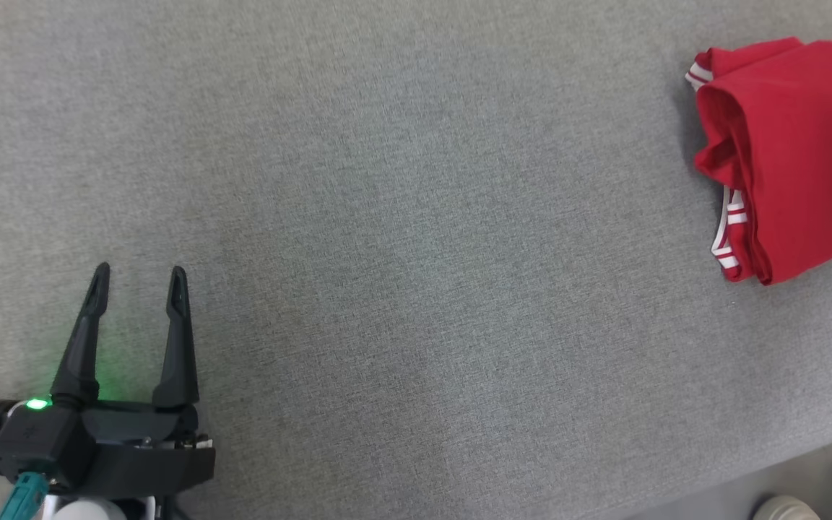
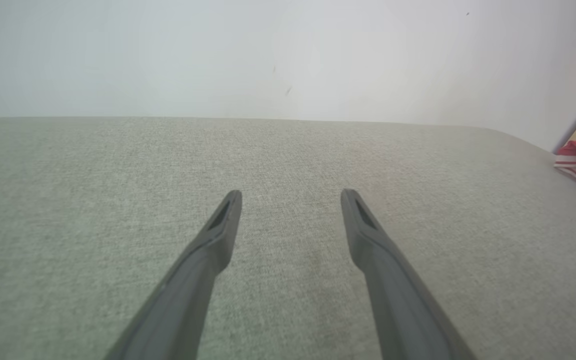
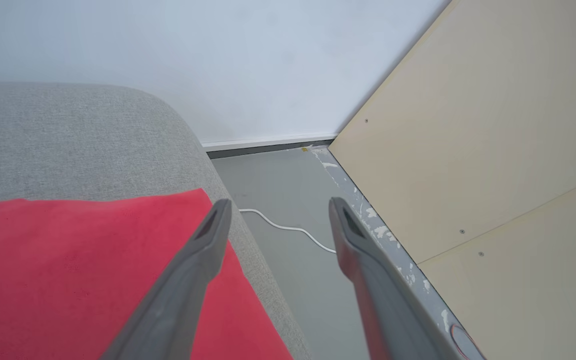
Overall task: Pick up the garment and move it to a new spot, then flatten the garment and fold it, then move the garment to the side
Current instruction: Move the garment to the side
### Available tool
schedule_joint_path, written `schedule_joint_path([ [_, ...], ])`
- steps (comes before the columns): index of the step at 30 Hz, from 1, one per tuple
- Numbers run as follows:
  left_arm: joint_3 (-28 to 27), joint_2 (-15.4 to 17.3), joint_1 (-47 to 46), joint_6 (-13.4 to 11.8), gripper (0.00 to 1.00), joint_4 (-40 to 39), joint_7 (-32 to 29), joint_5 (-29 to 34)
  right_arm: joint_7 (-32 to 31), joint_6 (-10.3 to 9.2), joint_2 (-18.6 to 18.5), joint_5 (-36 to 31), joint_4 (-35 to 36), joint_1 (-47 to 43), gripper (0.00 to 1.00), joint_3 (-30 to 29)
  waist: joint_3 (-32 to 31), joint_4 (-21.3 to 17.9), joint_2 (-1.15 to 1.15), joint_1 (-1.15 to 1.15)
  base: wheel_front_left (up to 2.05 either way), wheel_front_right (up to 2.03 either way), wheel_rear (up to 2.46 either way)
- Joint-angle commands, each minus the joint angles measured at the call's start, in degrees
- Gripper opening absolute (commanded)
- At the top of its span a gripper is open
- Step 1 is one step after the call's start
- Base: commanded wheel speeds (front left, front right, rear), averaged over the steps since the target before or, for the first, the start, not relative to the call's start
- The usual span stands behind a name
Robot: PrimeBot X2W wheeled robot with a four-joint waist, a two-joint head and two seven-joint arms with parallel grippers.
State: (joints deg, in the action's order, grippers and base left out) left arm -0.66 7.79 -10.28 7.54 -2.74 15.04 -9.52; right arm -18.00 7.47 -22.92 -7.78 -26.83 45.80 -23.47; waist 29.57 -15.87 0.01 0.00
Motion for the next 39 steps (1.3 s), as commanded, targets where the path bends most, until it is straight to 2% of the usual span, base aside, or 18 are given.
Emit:
schedule_joint_path([
  [1, 0.25, 0.03, 0.89, -0.13, 1.00, 0.10, 0.16, -0.10, 0.53, 0.00, 0.67, 0.50, 0.20, -0.15, 1.00, 0.42, -1.00, 0.23, -0.01, 0.00, 0.00, 0.00, 0.00],
  [6, 0.23, -0.74, 1.69, -0.13, 1.00, -0.38, 0.16, -1.64, 3.01, 0.00, 2.61, 3.48, 2.55, -2.72, 1.00, 2.58, -3.78, 1.11, -0.01, 0.00, 0.00, 0.00, 0.00],
  [13, -2.95, -2.89, 4.24, -0.27, 1.00, -0.04, 0.16, -2.37, 12.78, 0.00, 6.25, 9.91, 10.46, -11.91, 1.00, 10.76, -10.80, 2.89, -0.01, 0.00, 0.00, 0.00, 0.00],
  [21, -6.19, -4.49, 7.96, -0.95, 1.00, 2.00, 0.17, -3.26, 21.40, 0.00, 8.01, 14.53, 12.99, -21.38, 1.00, 15.86, -18.94, 5.37, -0.01, 0.00, 0.00, 0.00, 0.00],
  [31, -8.32, -4.93, 12.88, -2.37, 1.00, 6.85, 0.16, -3.88, 25.11, 0.00, 9.34, 17.75, 13.20, -30.78, 1.00, 21.76, -26.01, 7.96, -0.01, 0.00, 0.00, 0.00, 0.00],
  [39, -8.23, -4.94, 14.76, -2.21, 1.00, 11.67, 0.16, -3.92, 26.96, 0.00, 10.62, 17.93, 11.82, -35.34, 1.00, 25.00, -29.31, 9.30, -0.01, 0.00, 0.00, 0.00, 0.00],
])
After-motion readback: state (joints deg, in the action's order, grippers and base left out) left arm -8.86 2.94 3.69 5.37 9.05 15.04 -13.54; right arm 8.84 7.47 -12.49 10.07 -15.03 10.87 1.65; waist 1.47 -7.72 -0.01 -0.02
